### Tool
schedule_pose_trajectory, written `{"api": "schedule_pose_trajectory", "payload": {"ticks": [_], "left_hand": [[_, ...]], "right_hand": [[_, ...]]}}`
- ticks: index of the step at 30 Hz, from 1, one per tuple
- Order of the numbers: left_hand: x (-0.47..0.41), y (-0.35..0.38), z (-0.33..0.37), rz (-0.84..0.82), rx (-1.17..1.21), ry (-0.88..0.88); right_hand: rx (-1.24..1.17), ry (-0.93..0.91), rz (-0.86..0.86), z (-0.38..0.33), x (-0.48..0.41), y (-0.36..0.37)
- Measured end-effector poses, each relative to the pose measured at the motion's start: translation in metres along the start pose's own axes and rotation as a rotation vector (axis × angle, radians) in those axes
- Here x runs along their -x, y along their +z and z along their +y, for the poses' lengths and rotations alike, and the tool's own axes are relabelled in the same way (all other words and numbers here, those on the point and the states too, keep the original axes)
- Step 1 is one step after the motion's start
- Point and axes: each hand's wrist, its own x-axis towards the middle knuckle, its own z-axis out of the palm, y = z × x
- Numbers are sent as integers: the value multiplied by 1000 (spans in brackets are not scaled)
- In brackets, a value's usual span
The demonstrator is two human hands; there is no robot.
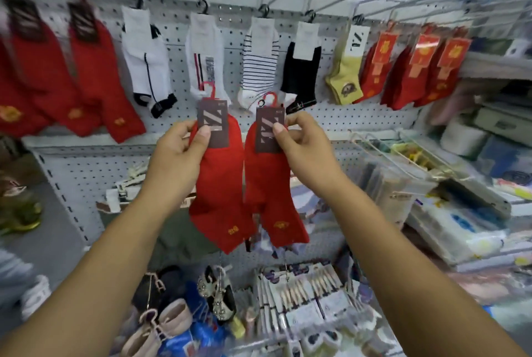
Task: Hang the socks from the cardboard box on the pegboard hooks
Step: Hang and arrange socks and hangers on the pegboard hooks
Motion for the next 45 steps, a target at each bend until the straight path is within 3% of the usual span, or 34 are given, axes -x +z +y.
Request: {"api": "schedule_pose_trajectory", "payload": {"ticks": [7, 13, 18, 25, 34, 45], "left_hand": [[-39, -72, -4, 124, -31, 49], [-92, -143, -23, 122, -11, 70], [-153, -194, -19, 75, 6, 134], [-218, -233, -28, 24, 17, 187], [-240, -267, -38, -59, 3, 234], [-241, -287, -48, -51, -28, 223]], "right_hand": [[25, -71, -79, -23, -46, 77], [23, -61, -80, -46, -90, 148], [98, -98, 38, -83, -127, 203], [24, -60, 119, -107, -152, 257], [60, -55, 117, -119, -161, 291], [116, -29, 157, -121, -157, 311]]}}
